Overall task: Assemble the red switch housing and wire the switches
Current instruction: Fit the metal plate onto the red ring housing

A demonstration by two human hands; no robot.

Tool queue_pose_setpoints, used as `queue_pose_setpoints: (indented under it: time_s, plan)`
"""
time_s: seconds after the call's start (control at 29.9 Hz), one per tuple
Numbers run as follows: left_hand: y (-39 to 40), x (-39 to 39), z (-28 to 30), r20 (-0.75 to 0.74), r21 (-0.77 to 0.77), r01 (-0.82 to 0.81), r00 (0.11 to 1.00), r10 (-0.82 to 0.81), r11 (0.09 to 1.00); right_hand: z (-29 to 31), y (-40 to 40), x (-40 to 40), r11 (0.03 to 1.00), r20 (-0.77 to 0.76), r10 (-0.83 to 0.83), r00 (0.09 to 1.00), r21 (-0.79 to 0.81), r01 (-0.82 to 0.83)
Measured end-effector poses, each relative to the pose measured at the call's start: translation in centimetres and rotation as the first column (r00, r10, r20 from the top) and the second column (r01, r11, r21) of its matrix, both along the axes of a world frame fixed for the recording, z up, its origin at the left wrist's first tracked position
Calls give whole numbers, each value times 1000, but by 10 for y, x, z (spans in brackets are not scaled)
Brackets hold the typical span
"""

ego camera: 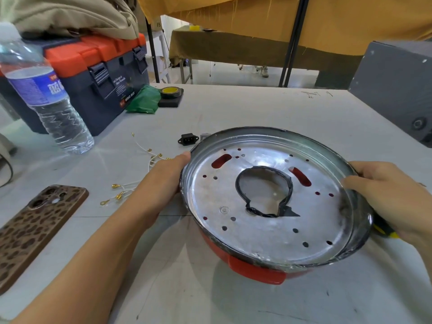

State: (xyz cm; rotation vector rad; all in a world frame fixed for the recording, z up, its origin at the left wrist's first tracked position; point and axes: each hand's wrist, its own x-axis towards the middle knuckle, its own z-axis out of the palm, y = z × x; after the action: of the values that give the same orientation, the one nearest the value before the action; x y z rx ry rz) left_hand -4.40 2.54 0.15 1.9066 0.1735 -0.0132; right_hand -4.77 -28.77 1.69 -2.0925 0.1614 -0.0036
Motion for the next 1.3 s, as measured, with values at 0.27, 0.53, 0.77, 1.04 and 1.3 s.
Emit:
queue_pose_setpoints:
  time_s: [0.27, 0.53, 0.77, 1.04, 1.3]
  plan:
    - [1, 1, 2, 42, 0, 8, 999, -8, 1000, -5, -5, 2, 1000, 37, 6, 999, 16, -6]
    - [2, 2, 0, 103, 62, -2, 995, -5, 998, -6, -4, -2, 999, 67, 43, 997, -28, -41]
    - [3, 0, 1, 100, 62, 17, 995, -23, 998, -8, -8, -2, 998, 69, 59, 996, -39, -57]
    - [7, -2, 8, 149, -104, -91, 983, 106, 990, 4, -3, -9, 997, 97, 41, 994, 65, -48]
    - [50, -23, 16, 162, 490, 71, 972, -171, 869, 5, 0, -14, 990, 70, -62, 996, 128, 52]
